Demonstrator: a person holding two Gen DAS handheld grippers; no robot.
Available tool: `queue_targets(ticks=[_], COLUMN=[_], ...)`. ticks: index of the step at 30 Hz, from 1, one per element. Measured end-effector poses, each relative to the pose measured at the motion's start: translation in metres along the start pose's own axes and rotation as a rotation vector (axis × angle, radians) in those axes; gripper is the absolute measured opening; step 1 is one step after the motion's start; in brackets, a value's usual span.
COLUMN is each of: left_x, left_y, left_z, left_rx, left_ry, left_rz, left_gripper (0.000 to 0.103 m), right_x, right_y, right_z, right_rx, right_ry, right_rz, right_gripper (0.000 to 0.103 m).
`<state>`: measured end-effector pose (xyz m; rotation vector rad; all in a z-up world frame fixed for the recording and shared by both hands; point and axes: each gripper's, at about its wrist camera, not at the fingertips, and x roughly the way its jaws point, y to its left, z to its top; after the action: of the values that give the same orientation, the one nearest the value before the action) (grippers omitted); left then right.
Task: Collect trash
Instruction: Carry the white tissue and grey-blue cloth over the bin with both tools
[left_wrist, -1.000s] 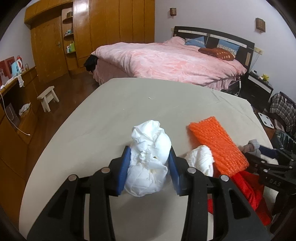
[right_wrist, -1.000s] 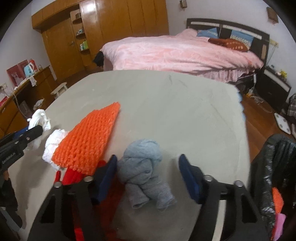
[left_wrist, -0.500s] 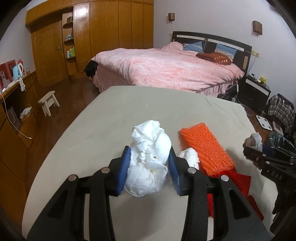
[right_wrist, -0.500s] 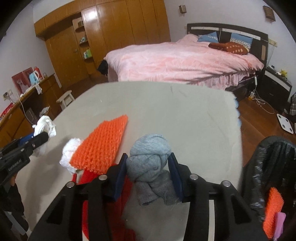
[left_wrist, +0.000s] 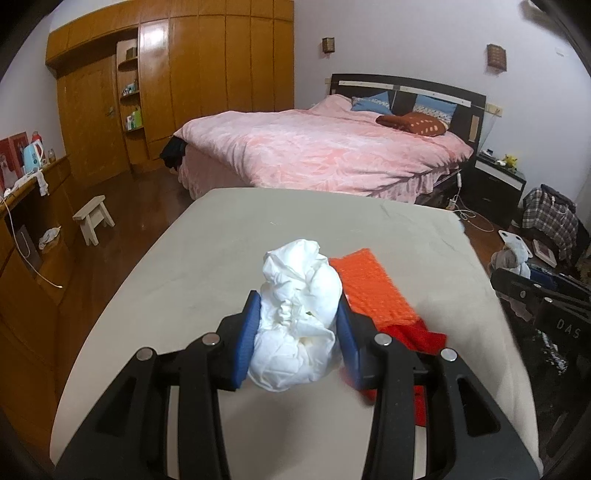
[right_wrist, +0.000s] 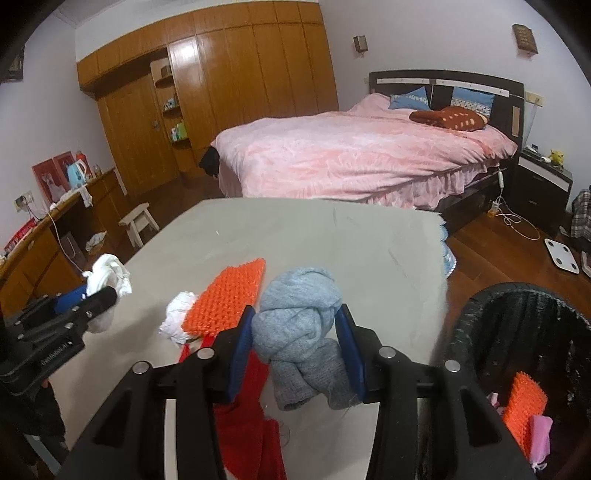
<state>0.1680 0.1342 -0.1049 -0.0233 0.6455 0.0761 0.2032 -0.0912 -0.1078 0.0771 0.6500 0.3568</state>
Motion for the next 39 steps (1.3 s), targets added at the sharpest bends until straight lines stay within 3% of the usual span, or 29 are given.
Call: queue_targets(ticks=[21, 39], left_x=[-0.052, -0.094], left_y=[-0.066, -0.147], left_z=[0.002, -0.001], left_rx=[0.056, 0.152], left_ry=[-0.066, -0.111], left_rz=[-0.102, -0.231], left_gripper=[0.039, 0.039], right_x=[-0.086, -0.158], right_y=[-0.021, -0.058], right_z=[-0.004, -0.013], right_rx=[0.030, 0.058], right_ry=[-0.107, -0.210], right_rz=[-0.020, -0.098], right_gripper=[0.044, 0.044])
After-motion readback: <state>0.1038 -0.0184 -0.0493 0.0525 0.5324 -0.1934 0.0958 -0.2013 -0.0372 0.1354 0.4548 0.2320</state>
